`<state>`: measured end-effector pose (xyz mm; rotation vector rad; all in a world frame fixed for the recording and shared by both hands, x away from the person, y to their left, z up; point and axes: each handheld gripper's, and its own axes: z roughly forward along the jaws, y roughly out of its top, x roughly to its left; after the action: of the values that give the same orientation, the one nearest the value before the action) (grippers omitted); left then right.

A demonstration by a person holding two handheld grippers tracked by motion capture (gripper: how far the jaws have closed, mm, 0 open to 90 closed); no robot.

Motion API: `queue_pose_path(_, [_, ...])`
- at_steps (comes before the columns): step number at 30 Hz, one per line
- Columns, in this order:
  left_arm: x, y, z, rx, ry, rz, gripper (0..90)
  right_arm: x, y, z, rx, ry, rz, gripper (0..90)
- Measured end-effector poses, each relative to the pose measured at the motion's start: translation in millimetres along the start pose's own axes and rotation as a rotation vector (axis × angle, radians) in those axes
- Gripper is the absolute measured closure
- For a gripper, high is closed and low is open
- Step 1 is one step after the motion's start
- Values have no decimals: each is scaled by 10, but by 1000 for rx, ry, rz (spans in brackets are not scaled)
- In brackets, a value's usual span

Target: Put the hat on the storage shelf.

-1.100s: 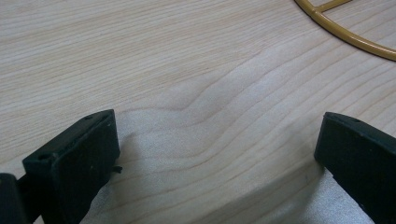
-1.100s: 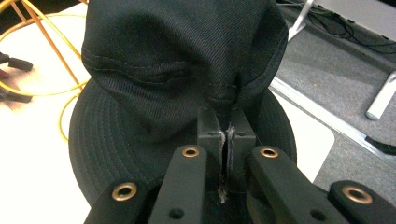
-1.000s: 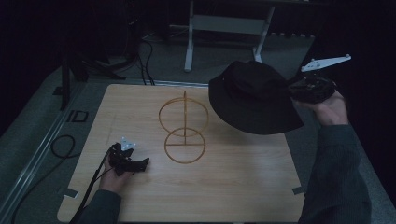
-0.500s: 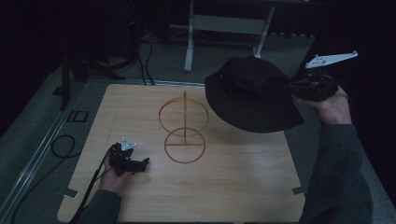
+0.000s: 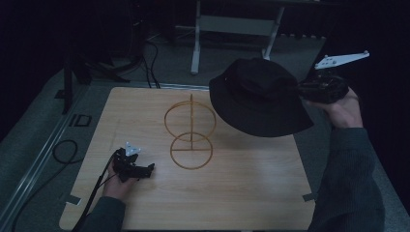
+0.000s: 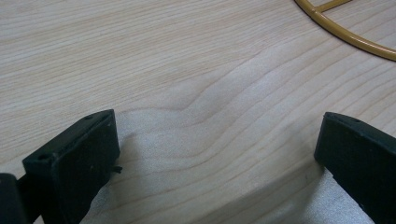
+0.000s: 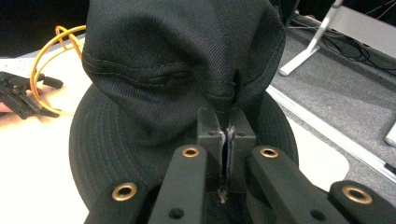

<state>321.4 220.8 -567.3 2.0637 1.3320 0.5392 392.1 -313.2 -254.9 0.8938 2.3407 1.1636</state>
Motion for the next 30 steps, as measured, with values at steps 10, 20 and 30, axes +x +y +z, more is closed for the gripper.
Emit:
queue_pose_path(10, [0, 0, 0, 0, 0, 0, 3, 15, 64, -7, -13, 14, -10, 877])
queue_pose_path(20, [-1, 0, 1, 0, 0, -1, 3, 43, 134, -24, -28, 27, -14, 877])
queue_pose_path(30, [-1, 0, 0, 0, -1, 0, 3, 106, 222, -5, -40, 50, -31, 877])
